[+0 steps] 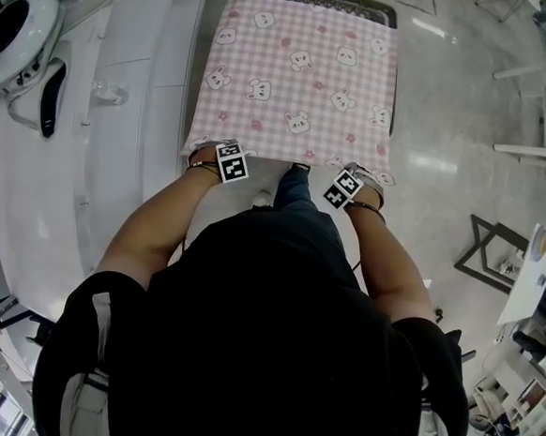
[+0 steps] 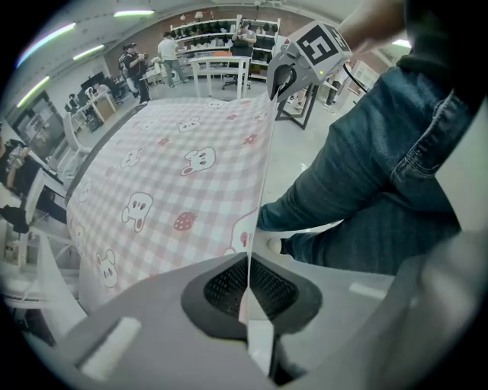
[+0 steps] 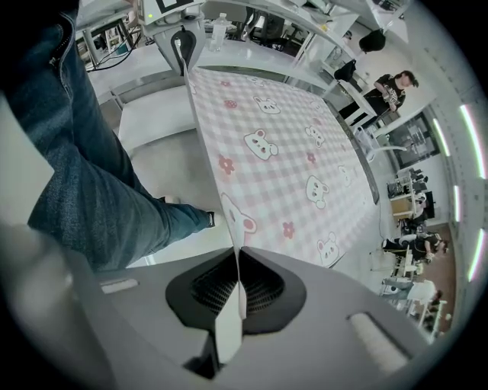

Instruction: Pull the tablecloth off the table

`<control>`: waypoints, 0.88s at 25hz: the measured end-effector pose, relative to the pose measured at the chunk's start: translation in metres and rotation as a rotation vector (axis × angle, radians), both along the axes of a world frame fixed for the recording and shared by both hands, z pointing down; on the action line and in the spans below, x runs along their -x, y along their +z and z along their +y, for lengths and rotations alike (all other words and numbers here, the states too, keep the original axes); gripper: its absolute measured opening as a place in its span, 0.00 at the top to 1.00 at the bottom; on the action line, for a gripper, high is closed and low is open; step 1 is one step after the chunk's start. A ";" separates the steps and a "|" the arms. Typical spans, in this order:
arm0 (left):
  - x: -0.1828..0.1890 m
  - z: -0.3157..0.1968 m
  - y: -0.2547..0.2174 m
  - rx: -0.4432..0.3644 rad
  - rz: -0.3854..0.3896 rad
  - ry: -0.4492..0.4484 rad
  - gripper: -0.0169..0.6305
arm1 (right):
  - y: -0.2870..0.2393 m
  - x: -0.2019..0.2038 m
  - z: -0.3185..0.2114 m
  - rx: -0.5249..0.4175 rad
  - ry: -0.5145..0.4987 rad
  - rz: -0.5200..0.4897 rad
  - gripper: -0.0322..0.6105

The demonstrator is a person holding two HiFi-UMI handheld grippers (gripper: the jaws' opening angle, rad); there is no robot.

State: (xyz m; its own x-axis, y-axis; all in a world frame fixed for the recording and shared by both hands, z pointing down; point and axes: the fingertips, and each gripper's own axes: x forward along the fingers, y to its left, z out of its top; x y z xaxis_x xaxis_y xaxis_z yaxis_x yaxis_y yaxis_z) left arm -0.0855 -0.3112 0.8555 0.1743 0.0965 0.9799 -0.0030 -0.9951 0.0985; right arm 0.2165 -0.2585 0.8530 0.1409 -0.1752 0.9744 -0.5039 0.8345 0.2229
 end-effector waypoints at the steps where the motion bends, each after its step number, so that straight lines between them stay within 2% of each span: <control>1: 0.001 0.005 -0.002 -0.001 0.003 0.005 0.97 | -0.002 0.001 0.005 -0.002 0.006 0.003 0.90; 14: 0.009 0.084 -0.012 0.007 0.024 0.039 0.97 | -0.015 0.009 0.094 0.006 0.061 0.015 0.90; 22: 0.005 0.109 -0.014 0.022 0.006 0.019 0.97 | -0.017 0.006 0.119 0.016 0.073 -0.006 0.90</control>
